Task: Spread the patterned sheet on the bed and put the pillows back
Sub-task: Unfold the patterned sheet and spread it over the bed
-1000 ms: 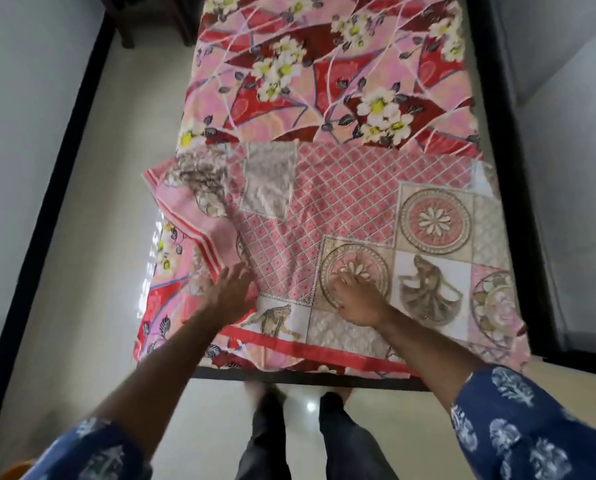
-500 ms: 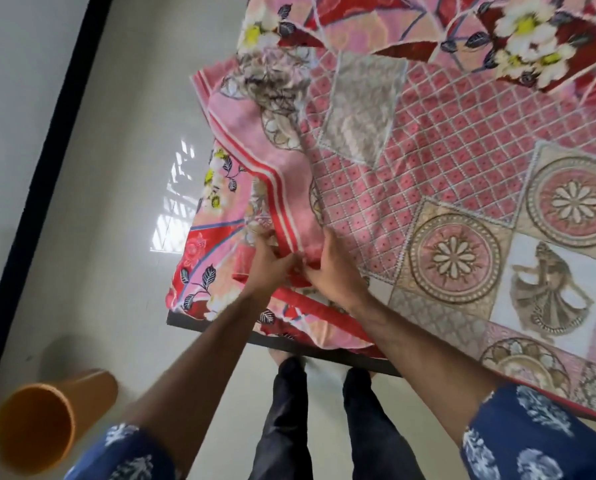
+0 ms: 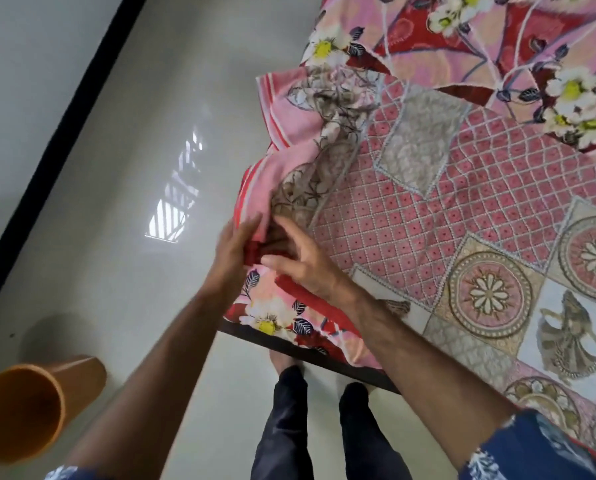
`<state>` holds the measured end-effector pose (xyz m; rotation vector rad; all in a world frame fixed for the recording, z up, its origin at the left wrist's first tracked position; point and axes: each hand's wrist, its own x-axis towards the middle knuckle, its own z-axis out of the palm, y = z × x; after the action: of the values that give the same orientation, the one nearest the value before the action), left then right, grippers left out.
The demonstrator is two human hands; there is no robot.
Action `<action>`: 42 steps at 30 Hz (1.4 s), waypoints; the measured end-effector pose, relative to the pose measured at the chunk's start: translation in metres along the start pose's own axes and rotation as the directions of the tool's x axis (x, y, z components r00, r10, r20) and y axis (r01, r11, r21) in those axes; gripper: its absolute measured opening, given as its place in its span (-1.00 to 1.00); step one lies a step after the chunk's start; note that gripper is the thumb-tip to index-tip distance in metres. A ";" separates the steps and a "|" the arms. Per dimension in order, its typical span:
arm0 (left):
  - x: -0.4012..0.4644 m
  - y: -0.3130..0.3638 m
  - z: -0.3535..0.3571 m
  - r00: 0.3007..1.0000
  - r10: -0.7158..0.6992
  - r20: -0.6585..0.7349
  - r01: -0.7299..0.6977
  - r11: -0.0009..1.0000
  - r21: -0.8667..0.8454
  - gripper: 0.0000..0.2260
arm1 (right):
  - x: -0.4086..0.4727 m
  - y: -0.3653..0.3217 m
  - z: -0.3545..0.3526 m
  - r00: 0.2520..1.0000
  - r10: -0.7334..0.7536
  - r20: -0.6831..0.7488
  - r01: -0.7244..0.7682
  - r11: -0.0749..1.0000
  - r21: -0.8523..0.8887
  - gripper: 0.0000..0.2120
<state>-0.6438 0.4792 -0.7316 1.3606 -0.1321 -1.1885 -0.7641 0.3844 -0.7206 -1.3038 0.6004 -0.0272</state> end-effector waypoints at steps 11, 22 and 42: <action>0.035 0.034 -0.138 0.575 0.385 -0.722 -0.030 0.891 0.452 -0.63 | -0.007 0.059 -0.024 0.972 0.129 -0.199 -0.214 0.837 -0.503 -0.64; 0.003 -0.092 -0.008 0.908 0.065 0.414 -0.407 -0.094 0.908 -0.59 | -0.124 0.132 -0.096 0.964 -0.038 -0.264 -0.248 0.236 -0.940 -0.57; 0.037 -0.059 0.058 0.937 -0.128 0.325 -0.343 -0.156 0.926 -0.81 | -0.200 0.150 -0.165 0.951 -0.022 -0.308 -0.187 0.754 -0.629 -0.85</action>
<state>-0.6995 0.4279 -0.7814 2.4018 -1.8252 -1.0258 -1.0513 0.3495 -0.7990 -1.9795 0.9854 0.0695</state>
